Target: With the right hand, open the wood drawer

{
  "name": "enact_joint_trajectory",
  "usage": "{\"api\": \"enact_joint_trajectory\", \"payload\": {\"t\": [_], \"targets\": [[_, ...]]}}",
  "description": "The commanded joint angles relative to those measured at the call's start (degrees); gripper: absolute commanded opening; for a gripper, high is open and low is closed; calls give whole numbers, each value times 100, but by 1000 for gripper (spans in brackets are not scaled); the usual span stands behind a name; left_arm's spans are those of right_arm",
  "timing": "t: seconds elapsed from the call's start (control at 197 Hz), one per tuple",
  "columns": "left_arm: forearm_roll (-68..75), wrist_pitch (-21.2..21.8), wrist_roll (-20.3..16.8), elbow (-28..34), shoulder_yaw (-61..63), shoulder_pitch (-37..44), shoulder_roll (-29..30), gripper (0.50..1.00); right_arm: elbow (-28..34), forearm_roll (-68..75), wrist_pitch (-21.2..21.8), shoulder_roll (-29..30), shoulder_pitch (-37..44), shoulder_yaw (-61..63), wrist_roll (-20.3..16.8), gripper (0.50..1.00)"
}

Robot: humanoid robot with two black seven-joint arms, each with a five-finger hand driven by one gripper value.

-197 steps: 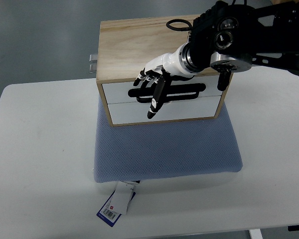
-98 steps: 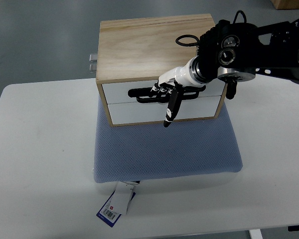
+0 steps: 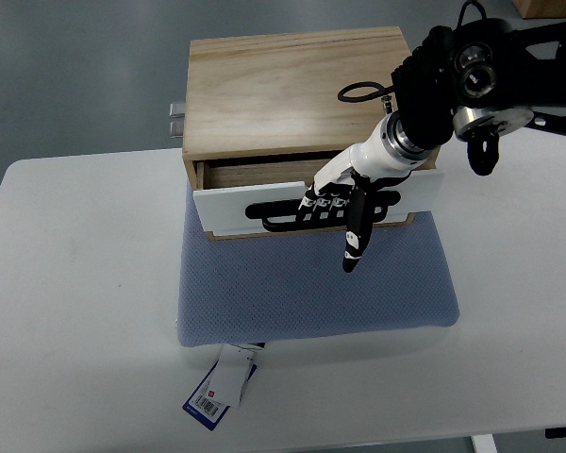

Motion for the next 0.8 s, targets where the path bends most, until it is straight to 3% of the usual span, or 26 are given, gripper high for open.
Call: {"api": "enact_joint_trajectory", "payload": {"t": [0.0,0.351,0.585,0.793], "targets": [[-7,0,0,0,-1,-1,0,1000,167,134,258,-157,61,1,0,940],[1,0,0,8,-1,-1,0,1000,737,555,734,-640,202,9,0,942],[-7,9,0,35,-1,-1,0,1000,1045,977,734,-860,509,246,0,942],[1,9,0,44,-1,8,0,1000,958,1021,734,-1097,782,923,0,942]]}}
